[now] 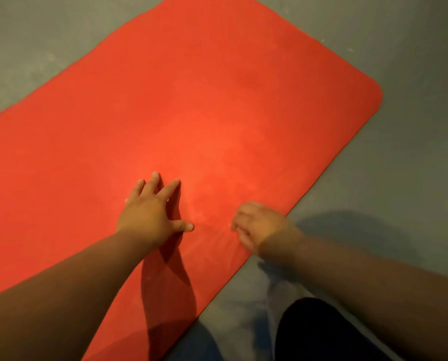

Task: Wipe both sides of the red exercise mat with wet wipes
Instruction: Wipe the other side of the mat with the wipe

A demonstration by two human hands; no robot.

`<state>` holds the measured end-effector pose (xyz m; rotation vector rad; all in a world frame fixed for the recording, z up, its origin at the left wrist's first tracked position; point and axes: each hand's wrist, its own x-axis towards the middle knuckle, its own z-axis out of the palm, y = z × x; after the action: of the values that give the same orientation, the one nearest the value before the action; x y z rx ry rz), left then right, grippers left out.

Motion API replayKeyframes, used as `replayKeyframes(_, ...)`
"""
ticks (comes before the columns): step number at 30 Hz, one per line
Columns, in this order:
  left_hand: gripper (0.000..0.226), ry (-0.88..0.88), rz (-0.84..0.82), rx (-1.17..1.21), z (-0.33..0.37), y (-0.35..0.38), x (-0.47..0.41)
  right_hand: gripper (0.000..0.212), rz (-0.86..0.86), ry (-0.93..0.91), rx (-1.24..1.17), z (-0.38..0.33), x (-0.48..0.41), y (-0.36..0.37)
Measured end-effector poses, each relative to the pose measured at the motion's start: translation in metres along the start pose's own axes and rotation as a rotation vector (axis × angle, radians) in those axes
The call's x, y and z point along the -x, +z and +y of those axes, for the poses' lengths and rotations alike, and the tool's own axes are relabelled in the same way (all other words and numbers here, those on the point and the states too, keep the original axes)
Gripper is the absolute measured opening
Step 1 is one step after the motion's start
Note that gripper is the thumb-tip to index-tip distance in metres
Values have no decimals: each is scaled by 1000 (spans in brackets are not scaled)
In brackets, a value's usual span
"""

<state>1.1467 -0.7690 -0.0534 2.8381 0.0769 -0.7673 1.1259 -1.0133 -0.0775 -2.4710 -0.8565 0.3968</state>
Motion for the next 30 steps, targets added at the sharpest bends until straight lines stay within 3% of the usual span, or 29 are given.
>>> replayKeyframes(1,109,5,2,1,-2,0,1,20,71,66,22,20,-6,-12)
replayKeyframes(3,108,15,3,24,-6,2,2,19,269,366,89,61,-23,-49)
replayKeyframes(5,106,26,-7,58,-7,4,5,17,323,628,139,85,-34,-75)
replayKeyframes(6,105,34,-3,79,-8,6,7,16,320,650,169,82,-39,-77)
replayKeyframes(8,102,50,1,125,-13,7,13,16,207,526,160,43,-45,-56)
replayKeyframes(12,102,16,-12,125,-33,13,36,22,-272,-2,18,-50,-30,6)
replayKeyframes(13,102,-32,-13,113,-39,15,44,23,-319,-91,26,-51,-30,6)
replayKeyframes(15,104,-147,-23,118,-53,21,63,23,-168,-115,83,-22,-38,-10)
replayKeyframes(17,107,-238,-24,151,-68,27,80,21,62,106,204,22,-52,-45)
replayKeyframes(19,108,-311,-53,156,-82,29,96,17,153,341,253,44,-63,-70)
replayKeyframes(21,112,-349,-113,147,-91,29,108,17,173,391,275,16,-73,-54)
replayKeyframes(23,115,-338,-134,155,-96,31,114,18,32,253,164,-42,-69,-12)
replayKeyframes(26,113,-307,-139,170,-93,32,120,19,-361,-249,94,-95,-45,32)
replayKeyframes(27,113,-301,-162,174,-91,33,124,18,-403,-340,112,-92,-45,31)
replayKeyframes(28,113,-292,-191,178,-89,36,129,16,-365,-343,138,-81,-49,23)
replayKeyframes(30,112,-267,-241,166,-90,41,144,11,-135,-143,179,-51,-70,1)
